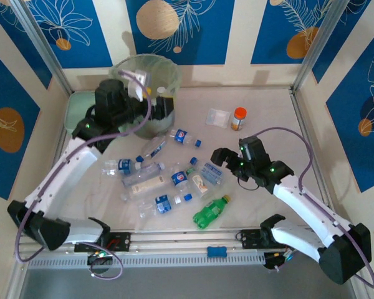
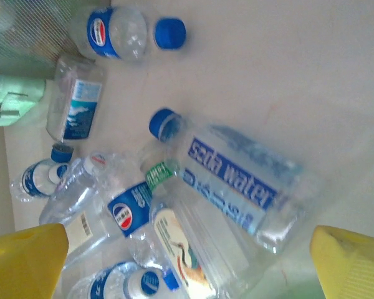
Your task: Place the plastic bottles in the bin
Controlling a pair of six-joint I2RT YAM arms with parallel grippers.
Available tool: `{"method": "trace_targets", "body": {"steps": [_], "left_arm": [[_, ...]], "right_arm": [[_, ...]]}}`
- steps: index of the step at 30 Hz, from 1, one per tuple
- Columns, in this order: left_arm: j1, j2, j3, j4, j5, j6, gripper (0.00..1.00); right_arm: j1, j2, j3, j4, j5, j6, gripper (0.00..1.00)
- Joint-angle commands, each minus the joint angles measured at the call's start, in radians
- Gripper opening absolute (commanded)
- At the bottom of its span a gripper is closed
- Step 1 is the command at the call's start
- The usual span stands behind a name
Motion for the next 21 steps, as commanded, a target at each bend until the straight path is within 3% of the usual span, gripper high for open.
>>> {"method": "trace_targets", "body": {"steps": [1, 8, 14, 18, 21], "left_arm": [[-0.042, -0.076, -0.182, 0.151, 0.009, -0.108, 1.00], [-0.152, -0.201, -0.485, 0.255, -0.048, -0.247, 1.00], [-0.273, -0.176, -0.709, 0.453, -0.127, -0.355, 1.00], [-0.358, -0.098, -0.737, 0.535, -0.216, -0.400, 1.00], [-0.373, -0.033, -0.698, 0.549, -0.211, -0.414, 1.00]], "right_arm": [[0.039, -0.046, -0.052, -0.136, 0.017, 0.164, 1.00], [0.107, -0.122, -0.166, -0.214, -0.023, 0.325, 0.97], [0.148, -0.188, -0.286, -0.172, -0.067, 0.455, 0.94], [0.163, -0.201, -0.360, -0.096, -0.111, 0.513, 0.89], [0.164, -0.201, -0.388, -0.029, -0.133, 0.522, 0.87]]}}
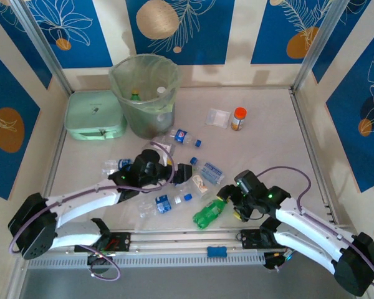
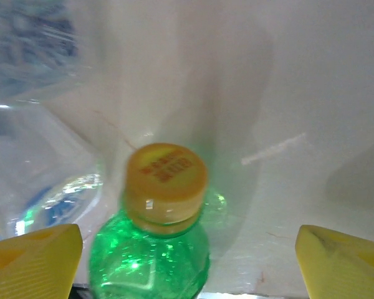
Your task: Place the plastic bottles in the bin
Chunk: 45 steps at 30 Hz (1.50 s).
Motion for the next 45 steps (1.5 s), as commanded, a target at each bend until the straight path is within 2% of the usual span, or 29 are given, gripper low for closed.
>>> {"method": "trace_targets", "body": {"steps": [1, 10, 14, 18, 24, 30, 33, 35, 39, 45], "left_arm": [[-0.013, 0.048, 0.053, 0.103, -0.042, -0.042, 1.00], [-0.013, 0.116, 0.099, 0.117, -0.042, -0.032, 1.00], [-0.013, 0.082, 0.067, 0.104, -0.058, -0.056, 1.00], [-0.013, 0.038, 0.029, 0.077, -0.101, -0.064, 1.00], [-0.013, 0.001, 0.030, 0.029, -0.126, -0.050, 1.00], [-0.013, -0.015, 0.035, 0.000, -0.161, -0.039, 1.00], [-0.013, -0.026, 0.032, -0.018, -0.169, -0.036, 1.00], [-0.013, -0.040, 0.023, -0.029, -0.176, -0.037, 1.00], [-0.013, -0.078, -0.005, -0.051, -0.206, -0.037, 1.00], [-0.013, -0.123, -0.028, -0.077, -0.235, -0.033, 1.00]], "right_arm": [[0.008, -0.011, -0.013, 0.078, -0.045, 0.051, 0.88], [0.057, -0.007, -0.060, 0.194, 0.015, 0.113, 0.86], [0.084, 0.020, -0.040, 0.198, -0.002, 0.117, 0.86], [0.103, 0.039, -0.007, 0.144, -0.016, 0.113, 0.94], [0.134, 0.093, -0.008, 0.237, -0.038, 0.142, 0.93], [0.157, 0.202, 0.029, 0.284, -0.045, 0.137, 0.86], [0.157, 0.236, 0.033, 0.305, -0.027, 0.154, 0.79], [0.157, 0.248, 0.037, 0.310, -0.009, 0.166, 0.70], [0.155, 0.243, 0.048, 0.291, 0.032, 0.171, 0.59], [0.151, 0.201, 0.053, 0.284, 0.089, 0.147, 0.55]]}}
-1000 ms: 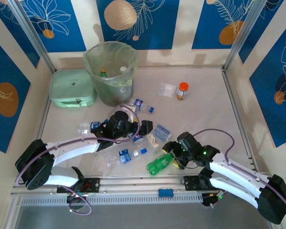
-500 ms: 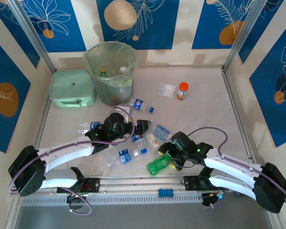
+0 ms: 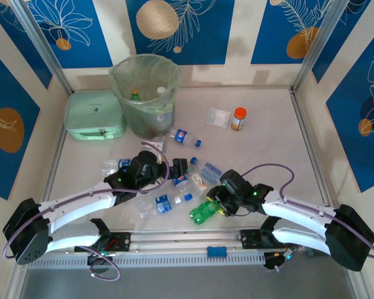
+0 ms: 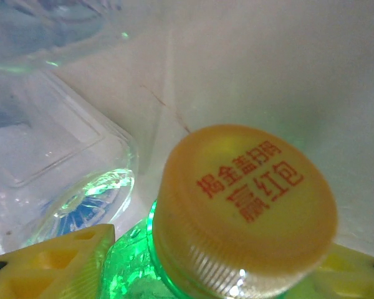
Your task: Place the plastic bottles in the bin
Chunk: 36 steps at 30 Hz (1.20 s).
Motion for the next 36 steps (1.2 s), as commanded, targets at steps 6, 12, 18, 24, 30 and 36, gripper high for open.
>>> {"method": "trace_targets", "body": {"steps": [6, 12, 18, 24, 30, 36], "left_arm": [[-0.005, -0.059, -0.010, -0.034, -0.031, 0.005, 1.00], [-0.001, -0.073, 0.066, -0.090, -0.022, 0.063, 1.00], [0.012, -0.039, 0.147, -0.089, 0.057, 0.127, 1.00], [0.022, 0.012, 0.177, -0.009, 0.225, 0.124, 1.00], [0.022, 0.079, 0.187, 0.014, 0.388, 0.108, 1.00], [0.022, 0.125, 0.219, -0.025, 0.445, 0.140, 1.00]], "right_arm": [[-0.053, -0.065, 0.095, -0.017, 0.038, -0.163, 0.51], [-0.179, -0.057, 0.228, -0.032, -0.036, -0.397, 0.49], [-0.310, 0.018, 0.356, -0.008, -0.148, -0.584, 0.50], [-0.406, 0.127, 0.447, 0.029, -0.311, -0.681, 0.49], [-0.423, 0.238, 0.576, 0.016, -0.450, -0.786, 0.47], [-0.419, 0.284, 0.627, 0.034, -0.492, -0.815, 0.47]]}}
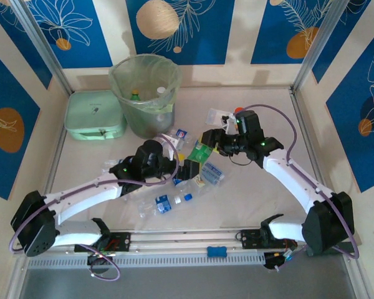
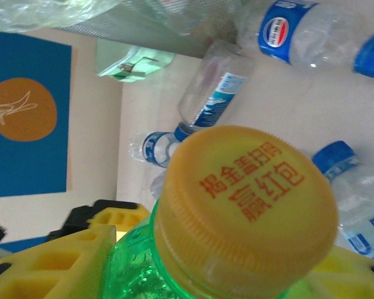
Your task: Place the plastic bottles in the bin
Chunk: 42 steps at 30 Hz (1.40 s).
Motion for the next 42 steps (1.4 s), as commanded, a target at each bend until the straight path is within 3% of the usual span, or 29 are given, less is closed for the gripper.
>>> {"method": "trace_targets", "body": {"steps": [1, 7, 12, 25, 28, 32, 35, 42], "left_arm": [[0.008, 0.011, 0.056, -0.016, 0.050, 0.042, 1.00], [0.015, 0.030, 0.079, -0.027, -0.024, 0.113, 1.00], [0.030, 0.100, 0.104, 0.006, 0.037, 0.112, 0.98], [0.049, 0.139, 0.094, 0.068, 0.060, 0.086, 0.57], [0.052, 0.142, 0.091, 0.070, 0.049, 0.078, 0.55], [0.066, 0.127, 0.076, 0.080, 0.011, 0.064, 0.52], [0.082, 0.106, 0.059, 0.090, -0.009, 0.050, 0.52], [0.109, 0.023, 0.030, 0.046, -0.075, 0.053, 0.52]], "right_arm": [[0.001, 0.016, 0.029, 0.010, -0.080, -0.043, 0.47], [0.006, 0.029, 0.035, 0.028, -0.126, -0.036, 0.47], [0.012, 0.031, 0.039, 0.042, -0.133, -0.026, 0.47], [0.016, 0.100, 0.073, 0.066, -0.160, -0.019, 0.50], [0.014, 0.118, 0.089, 0.070, -0.164, -0.016, 0.58], [0.004, 0.130, 0.124, 0.043, -0.151, -0.025, 0.85], [-0.022, 0.126, 0.141, 0.016, -0.124, -0.028, 0.97], [-0.101, 0.085, 0.120, 0.007, -0.079, -0.034, 0.99]]}}
